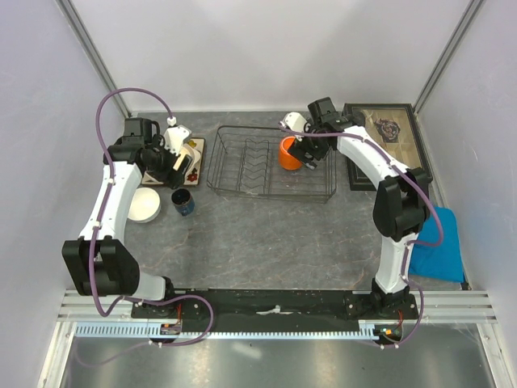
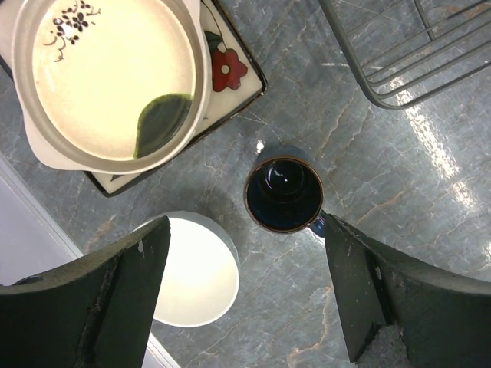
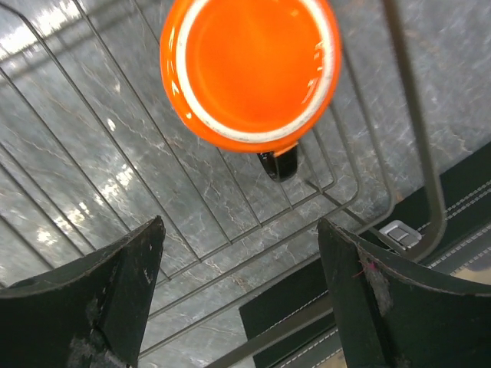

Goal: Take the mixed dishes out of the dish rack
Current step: Pick up the cup from the dish rack.

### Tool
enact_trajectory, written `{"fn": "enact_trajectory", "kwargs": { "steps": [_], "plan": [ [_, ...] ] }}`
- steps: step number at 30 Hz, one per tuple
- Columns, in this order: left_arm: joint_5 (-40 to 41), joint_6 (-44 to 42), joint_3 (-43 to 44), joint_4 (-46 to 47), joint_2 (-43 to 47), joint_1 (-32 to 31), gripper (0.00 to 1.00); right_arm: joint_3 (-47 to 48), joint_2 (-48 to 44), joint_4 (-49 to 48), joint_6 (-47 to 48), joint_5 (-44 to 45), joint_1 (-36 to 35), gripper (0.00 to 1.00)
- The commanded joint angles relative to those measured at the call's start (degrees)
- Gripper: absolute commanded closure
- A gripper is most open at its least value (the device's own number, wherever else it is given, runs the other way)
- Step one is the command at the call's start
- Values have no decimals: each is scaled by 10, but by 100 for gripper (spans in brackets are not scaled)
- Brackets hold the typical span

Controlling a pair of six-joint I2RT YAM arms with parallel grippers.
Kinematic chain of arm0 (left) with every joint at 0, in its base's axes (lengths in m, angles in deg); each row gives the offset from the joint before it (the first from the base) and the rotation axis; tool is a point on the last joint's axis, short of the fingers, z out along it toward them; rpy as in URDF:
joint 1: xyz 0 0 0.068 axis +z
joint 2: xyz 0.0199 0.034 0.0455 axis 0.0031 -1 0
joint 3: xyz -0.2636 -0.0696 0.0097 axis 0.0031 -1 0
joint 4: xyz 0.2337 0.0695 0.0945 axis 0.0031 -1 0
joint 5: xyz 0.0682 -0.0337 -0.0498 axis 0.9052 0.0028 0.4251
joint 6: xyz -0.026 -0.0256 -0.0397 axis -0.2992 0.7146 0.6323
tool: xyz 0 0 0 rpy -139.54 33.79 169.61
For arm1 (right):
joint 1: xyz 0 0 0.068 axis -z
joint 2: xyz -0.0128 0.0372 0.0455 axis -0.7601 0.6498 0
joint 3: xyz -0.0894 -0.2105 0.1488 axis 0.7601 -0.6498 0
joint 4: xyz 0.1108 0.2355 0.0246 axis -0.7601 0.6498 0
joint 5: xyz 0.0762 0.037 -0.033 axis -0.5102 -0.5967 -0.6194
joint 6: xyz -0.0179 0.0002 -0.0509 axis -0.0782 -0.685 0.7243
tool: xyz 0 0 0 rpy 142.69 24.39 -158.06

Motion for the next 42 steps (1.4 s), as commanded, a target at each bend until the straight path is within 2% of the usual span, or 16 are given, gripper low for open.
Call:
{"fn": "enact_trajectory", "kwargs": {
  "steps": [1,15,24,31,42],
  "plan": [
    [-28,0,17,-5,16,5,12,27,20,7,52,30,5,12],
    [-41,-2,12,6,0,7,12,87,112,-11,87,39,15,13],
    [-47,-2,13,12,-14,7,13,105,150,-13,108,5,15,14],
    [-52,-3,13,17,-26,7,13,98,153,-13,106,-41,15,18],
    [-47,-5,2,25,-29,7,13,45,110,-9,101,-81,6,29]
  ]
}}
